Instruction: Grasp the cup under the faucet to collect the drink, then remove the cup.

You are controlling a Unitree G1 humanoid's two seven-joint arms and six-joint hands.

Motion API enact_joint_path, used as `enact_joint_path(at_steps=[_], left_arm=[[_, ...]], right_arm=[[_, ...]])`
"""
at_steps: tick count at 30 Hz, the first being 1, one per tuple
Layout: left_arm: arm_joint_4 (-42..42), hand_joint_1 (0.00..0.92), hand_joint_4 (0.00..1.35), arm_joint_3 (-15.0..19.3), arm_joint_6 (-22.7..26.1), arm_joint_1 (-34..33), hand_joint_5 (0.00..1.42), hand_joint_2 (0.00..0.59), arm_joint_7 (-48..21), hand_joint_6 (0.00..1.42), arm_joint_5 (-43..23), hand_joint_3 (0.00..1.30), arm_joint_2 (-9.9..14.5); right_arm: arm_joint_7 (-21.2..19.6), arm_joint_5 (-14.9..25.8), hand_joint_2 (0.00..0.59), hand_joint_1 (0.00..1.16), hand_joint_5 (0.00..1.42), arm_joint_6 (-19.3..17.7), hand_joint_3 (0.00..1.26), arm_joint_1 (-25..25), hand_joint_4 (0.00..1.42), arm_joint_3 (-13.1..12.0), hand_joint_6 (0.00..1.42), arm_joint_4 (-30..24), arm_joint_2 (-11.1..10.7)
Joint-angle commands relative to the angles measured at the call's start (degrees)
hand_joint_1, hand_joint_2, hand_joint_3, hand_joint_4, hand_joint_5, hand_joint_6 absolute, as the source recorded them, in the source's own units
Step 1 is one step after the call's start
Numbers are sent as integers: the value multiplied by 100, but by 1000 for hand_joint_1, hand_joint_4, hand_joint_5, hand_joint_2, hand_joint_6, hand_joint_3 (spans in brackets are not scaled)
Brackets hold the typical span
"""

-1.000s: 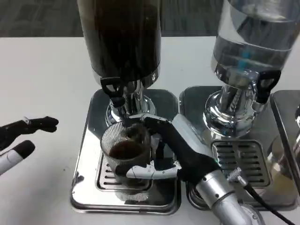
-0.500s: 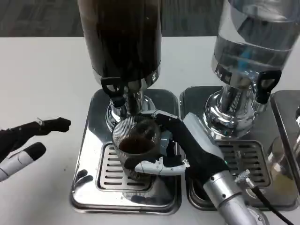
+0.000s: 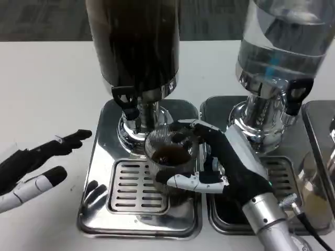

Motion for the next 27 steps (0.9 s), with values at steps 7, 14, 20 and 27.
enact_joint_path(at_steps=[7, 14, 20, 27], left_arm=[[-101, 0, 0, -137, -638, 27, 7, 109, 68, 77, 333, 51, 224], [-111, 0, 0, -206, -882, 5, 0, 94, 157, 63, 534, 35, 365], [-125, 0, 0, -273, -1049, -2, 0, 76, 195, 48, 610, 20, 489], [-67, 0, 0, -313, -1080, -37, 0, 74, 225, 41, 595, 30, 527]], right_arm=[[-40, 200, 178, 798, 874, 8, 529, 121, 655, -200, 1191, -566, 35], [45, 326, 176, 798, 878, 67, 536, 237, 661, -268, 1191, -787, 12], [272, 424, 185, 815, 878, 192, 540, 398, 659, -273, 1191, -1149, -19], [444, 449, 218, 818, 878, 274, 540, 612, 653, -269, 1190, -1462, -21]])
